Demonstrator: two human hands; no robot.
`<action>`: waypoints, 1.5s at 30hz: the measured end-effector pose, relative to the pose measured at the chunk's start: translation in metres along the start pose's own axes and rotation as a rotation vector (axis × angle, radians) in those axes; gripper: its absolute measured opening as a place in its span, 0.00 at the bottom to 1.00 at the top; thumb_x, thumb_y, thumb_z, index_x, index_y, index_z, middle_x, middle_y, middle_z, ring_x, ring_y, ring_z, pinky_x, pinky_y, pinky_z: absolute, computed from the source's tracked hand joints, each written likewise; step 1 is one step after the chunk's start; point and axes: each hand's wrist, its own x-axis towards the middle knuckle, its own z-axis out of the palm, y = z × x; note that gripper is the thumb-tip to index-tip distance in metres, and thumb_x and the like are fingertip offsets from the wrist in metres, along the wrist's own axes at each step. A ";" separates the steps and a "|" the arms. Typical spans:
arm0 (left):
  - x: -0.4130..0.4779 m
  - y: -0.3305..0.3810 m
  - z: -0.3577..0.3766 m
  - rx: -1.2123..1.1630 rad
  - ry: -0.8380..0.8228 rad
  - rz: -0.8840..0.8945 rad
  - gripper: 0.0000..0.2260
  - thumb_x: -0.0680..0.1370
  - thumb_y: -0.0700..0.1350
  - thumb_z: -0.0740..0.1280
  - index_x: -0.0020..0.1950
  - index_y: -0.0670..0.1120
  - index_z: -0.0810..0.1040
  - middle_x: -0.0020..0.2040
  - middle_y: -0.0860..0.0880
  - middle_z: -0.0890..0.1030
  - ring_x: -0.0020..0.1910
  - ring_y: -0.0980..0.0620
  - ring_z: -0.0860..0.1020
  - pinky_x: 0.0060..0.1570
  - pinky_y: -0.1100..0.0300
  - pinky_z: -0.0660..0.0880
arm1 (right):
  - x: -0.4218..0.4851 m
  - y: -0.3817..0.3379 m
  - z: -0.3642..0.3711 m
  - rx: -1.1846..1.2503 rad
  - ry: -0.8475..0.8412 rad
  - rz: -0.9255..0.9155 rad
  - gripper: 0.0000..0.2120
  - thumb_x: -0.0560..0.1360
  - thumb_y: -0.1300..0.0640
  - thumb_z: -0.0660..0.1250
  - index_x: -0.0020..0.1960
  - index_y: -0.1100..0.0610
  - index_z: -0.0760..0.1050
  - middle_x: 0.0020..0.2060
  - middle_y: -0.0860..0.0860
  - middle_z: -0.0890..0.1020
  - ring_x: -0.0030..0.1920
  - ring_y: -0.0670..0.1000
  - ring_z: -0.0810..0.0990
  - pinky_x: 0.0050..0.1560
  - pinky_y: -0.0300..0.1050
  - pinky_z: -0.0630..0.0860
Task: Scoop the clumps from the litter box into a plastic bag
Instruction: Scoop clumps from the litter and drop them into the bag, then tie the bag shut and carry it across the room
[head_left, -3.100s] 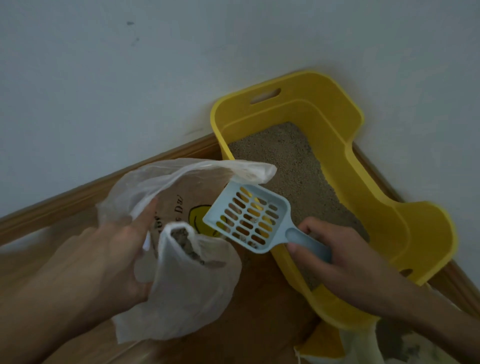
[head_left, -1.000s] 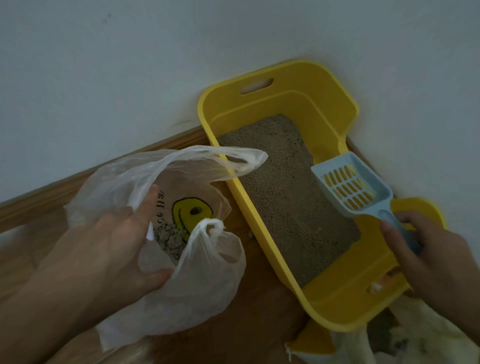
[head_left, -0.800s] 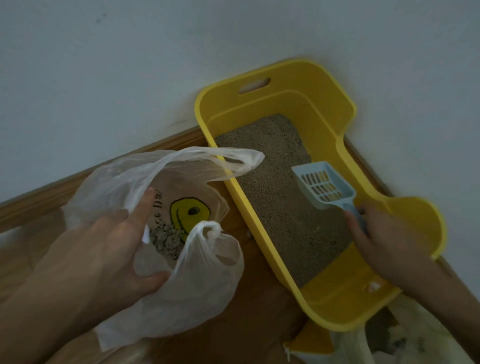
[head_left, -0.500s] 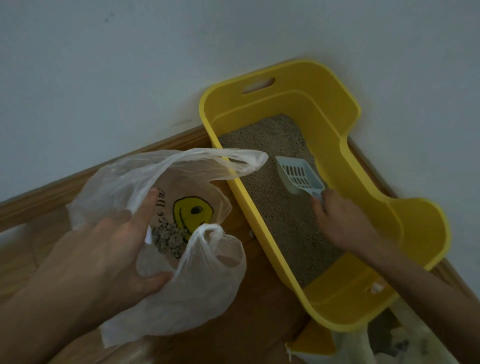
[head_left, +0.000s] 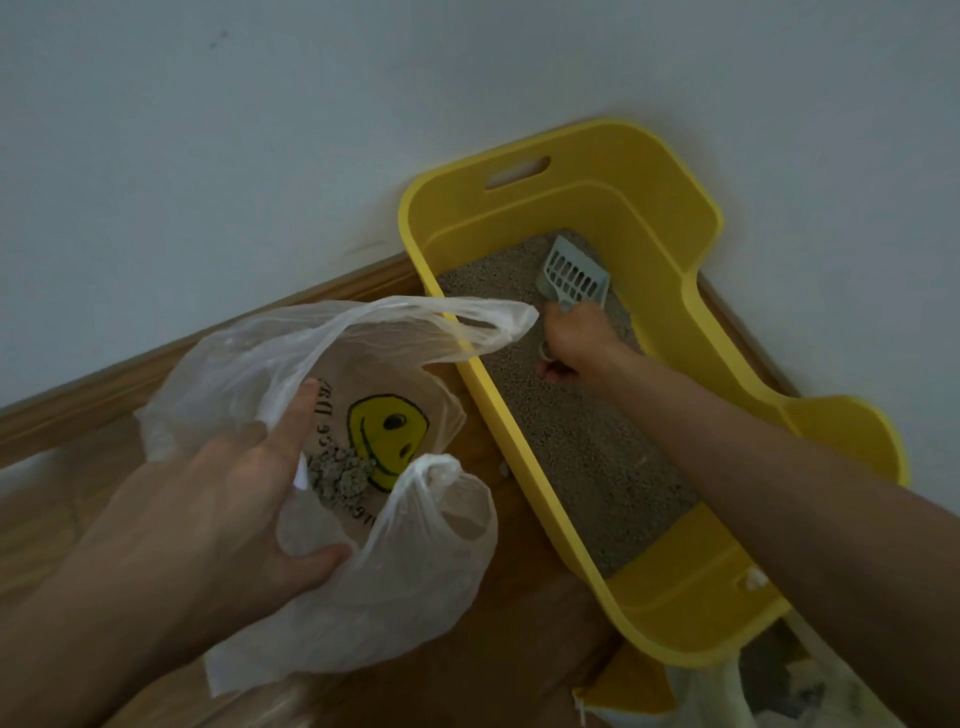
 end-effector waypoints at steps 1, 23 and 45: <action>-0.001 0.001 -0.001 0.016 -0.006 -0.003 0.57 0.59 0.78 0.60 0.64 0.61 0.17 0.39 0.59 0.67 0.40 0.56 0.71 0.41 0.58 0.76 | 0.001 -0.004 0.003 0.034 -0.035 0.010 0.16 0.83 0.52 0.53 0.51 0.64 0.70 0.32 0.59 0.76 0.23 0.52 0.76 0.19 0.35 0.68; -0.004 0.005 -0.013 -0.113 -0.041 -0.016 0.48 0.69 0.72 0.59 0.73 0.58 0.29 0.40 0.61 0.69 0.38 0.59 0.69 0.42 0.65 0.74 | -0.131 0.008 -0.049 0.133 -0.089 -0.399 0.08 0.80 0.50 0.59 0.52 0.52 0.74 0.31 0.49 0.80 0.30 0.46 0.76 0.30 0.35 0.74; -0.017 -0.009 -0.040 -0.558 -0.046 0.168 0.26 0.70 0.73 0.53 0.67 0.79 0.50 0.45 0.64 0.78 0.38 0.64 0.80 0.36 0.60 0.79 | -0.208 0.039 0.048 0.408 -0.268 -0.365 0.11 0.80 0.47 0.59 0.50 0.50 0.78 0.42 0.46 0.83 0.42 0.41 0.80 0.42 0.36 0.74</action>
